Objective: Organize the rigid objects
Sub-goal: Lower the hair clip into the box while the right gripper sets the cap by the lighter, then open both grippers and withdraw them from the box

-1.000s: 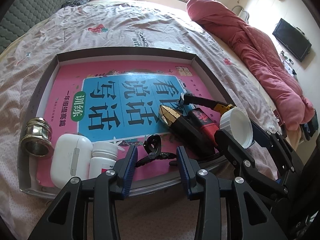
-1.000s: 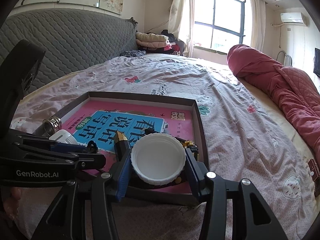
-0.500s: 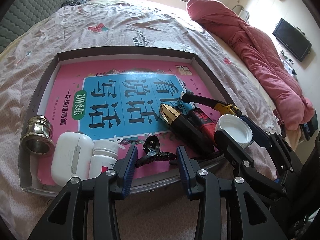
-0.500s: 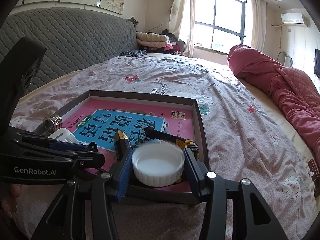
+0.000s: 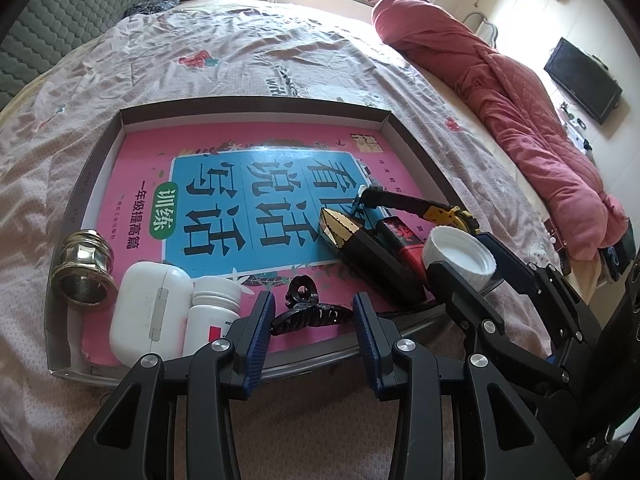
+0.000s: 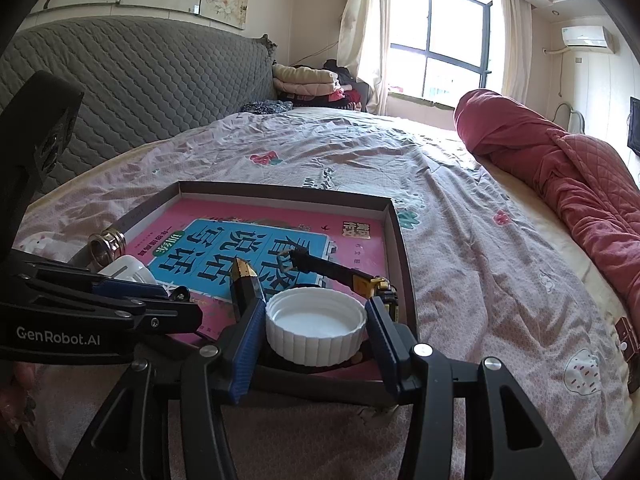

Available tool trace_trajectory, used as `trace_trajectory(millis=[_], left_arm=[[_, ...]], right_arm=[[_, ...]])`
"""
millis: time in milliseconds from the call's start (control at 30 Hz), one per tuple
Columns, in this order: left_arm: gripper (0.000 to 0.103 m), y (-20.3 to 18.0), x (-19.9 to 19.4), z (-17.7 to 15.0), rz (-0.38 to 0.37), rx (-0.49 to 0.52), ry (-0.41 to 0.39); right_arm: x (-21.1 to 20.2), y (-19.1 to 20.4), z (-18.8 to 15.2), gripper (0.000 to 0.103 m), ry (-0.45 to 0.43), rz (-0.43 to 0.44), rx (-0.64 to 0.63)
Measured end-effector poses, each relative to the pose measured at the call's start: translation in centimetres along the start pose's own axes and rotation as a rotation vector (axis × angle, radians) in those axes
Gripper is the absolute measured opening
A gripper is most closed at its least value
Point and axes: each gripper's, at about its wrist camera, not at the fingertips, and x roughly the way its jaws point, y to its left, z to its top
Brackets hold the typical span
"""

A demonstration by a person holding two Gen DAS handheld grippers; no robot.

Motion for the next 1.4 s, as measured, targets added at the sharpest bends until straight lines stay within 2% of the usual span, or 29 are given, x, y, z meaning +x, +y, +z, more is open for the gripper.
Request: trace_trajectory(millis=[100, 633, 800, 1133, 1267, 1400], left_arm=[[0.041, 0.0, -0.2, -0.1, 0.004, 0.003, -0.001], [0.044, -0.1, -0.2, 0.1, 0.015, 0.005, -0.002], [0.052, -0.2, -0.6, 0.0, 0.025, 0.015, -0.016], [0.054, 0.3, -1.9, 0.2, 0.011, -0.008, -0.037], [0.062, 0.3, -2.5, 0.2, 0.02, -0.004, -0.057], [0.064, 0.6, -2.9, 0.1, 0.031, -0.011, -0.066]], right_arm=[[-0.1, -0.2, -0.1, 0.054, 0.003, 0.015, 0.008], [-0.8, -0.3, 0.1, 0.054, -0.018, 0.008, 0.022], [-1.0, -0.3, 0.1, 0.055, -0.021, 0.007, 0.023], [-1.1, -0.8, 0.0, 0.055, -0.018, 0.001, 0.054], [-1.2, -0.9, 0.0, 0.055, -0.016, 0.002, 0.063], [-1.3, -1.0, 0.0, 0.055, -0.016, -0.003, 0.066]])
